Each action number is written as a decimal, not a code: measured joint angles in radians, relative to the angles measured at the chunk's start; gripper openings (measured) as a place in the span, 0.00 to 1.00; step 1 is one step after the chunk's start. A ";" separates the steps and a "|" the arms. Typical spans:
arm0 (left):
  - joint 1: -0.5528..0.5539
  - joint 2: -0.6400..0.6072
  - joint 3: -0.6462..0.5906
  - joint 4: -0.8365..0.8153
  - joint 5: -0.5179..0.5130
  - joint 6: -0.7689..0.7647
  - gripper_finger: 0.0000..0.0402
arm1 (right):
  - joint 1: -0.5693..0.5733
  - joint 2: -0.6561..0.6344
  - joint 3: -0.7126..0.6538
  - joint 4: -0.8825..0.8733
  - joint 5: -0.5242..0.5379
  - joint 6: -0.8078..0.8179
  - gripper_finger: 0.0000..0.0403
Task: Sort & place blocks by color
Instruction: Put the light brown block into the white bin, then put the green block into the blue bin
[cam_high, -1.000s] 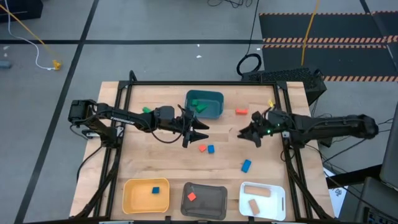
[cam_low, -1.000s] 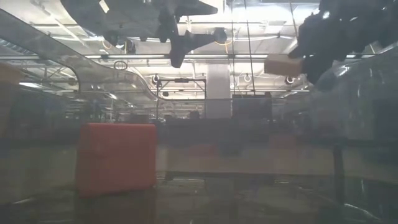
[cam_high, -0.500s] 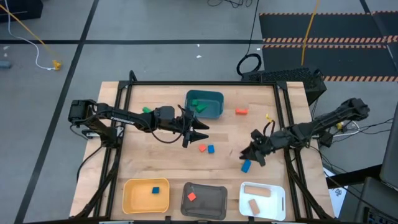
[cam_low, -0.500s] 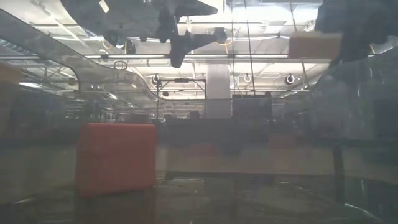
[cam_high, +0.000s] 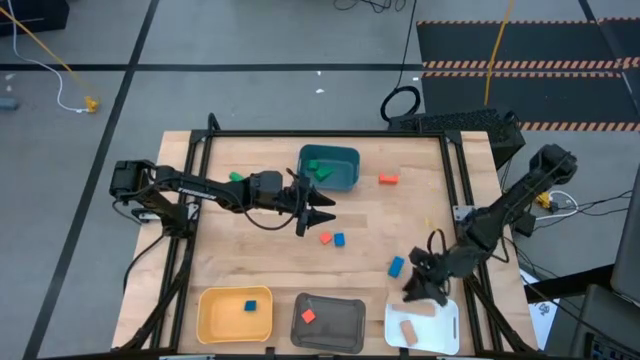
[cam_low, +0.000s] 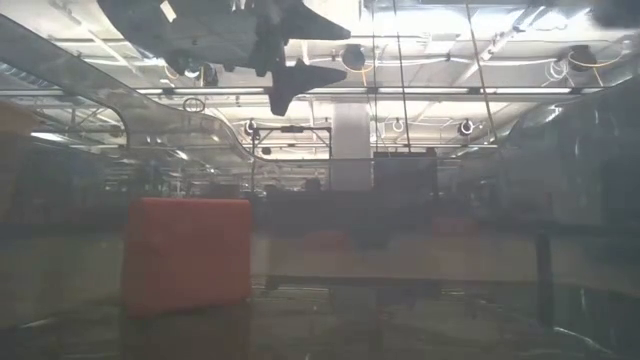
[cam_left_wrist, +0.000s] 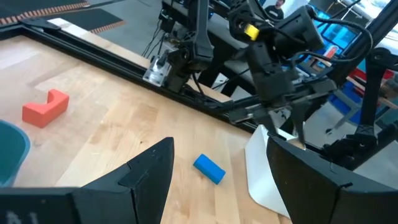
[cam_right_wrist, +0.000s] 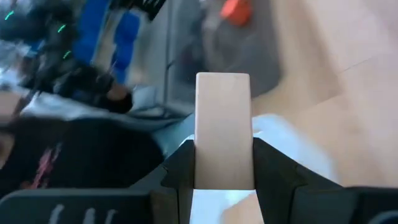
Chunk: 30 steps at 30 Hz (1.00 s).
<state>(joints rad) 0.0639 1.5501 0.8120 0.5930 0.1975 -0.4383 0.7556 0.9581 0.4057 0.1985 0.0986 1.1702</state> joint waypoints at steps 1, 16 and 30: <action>0.000 0.000 0.000 0.000 0.000 0.001 0.64 | 0.025 0.003 0.000 0.016 0.000 0.006 0.28; 0.000 0.000 0.000 0.000 -0.021 0.009 0.64 | 0.124 0.029 0.000 -0.115 -0.047 0.183 0.33; 0.000 0.000 0.000 0.000 -0.023 0.016 0.64 | 0.121 0.030 0.000 -0.097 -0.041 0.206 0.46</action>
<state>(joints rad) 0.0639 1.5501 0.8120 0.5934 0.1749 -0.4225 0.8764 0.9878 0.4057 0.1013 0.0579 1.3758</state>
